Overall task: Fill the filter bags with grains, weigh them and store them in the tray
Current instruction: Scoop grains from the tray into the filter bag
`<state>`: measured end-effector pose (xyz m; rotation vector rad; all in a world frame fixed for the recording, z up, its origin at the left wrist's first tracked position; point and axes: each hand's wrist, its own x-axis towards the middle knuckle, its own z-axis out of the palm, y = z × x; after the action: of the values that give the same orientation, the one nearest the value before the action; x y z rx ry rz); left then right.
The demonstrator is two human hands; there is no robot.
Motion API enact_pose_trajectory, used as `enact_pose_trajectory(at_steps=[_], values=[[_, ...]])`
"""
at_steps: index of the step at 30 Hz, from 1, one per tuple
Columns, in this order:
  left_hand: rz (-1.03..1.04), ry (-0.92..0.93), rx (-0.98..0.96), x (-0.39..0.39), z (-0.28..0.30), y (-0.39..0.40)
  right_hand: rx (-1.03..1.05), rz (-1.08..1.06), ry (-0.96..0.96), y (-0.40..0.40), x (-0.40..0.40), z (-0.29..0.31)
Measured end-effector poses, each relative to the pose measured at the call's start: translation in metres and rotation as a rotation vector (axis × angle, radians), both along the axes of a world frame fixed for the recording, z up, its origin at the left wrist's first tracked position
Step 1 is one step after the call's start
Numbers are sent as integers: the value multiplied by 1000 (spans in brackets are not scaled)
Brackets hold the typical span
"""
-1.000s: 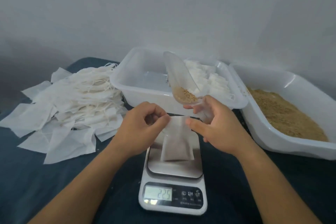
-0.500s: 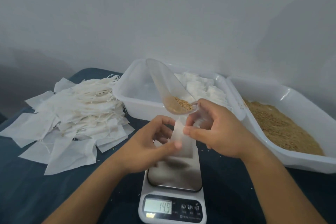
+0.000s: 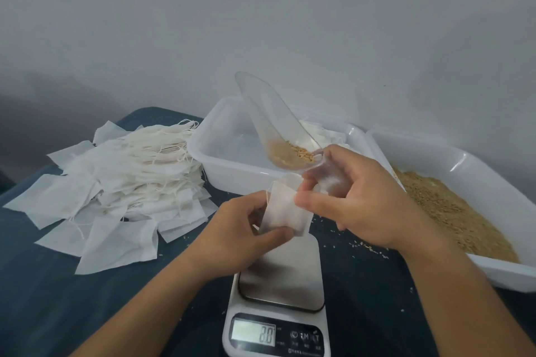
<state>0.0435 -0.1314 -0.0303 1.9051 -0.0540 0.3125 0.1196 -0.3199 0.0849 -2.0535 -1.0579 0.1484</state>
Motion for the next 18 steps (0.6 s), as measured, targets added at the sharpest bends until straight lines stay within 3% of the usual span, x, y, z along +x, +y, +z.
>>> enact_pose_trajectory(at_steps=[3, 8, 13, 18], values=[[137, -10, 28, 2, -3, 5, -4, -93, -10, -15, 3, 8], [289, -18, 109, 4, -7, 11, -250, -199, -112, -54, 15, 33], [345, -5, 152, 7, -9, 12, -569, -212, -205, -77, 22, 53], [357, 3, 150, 7, -10, 12, -678, -210, -227, -71, 24, 71]])
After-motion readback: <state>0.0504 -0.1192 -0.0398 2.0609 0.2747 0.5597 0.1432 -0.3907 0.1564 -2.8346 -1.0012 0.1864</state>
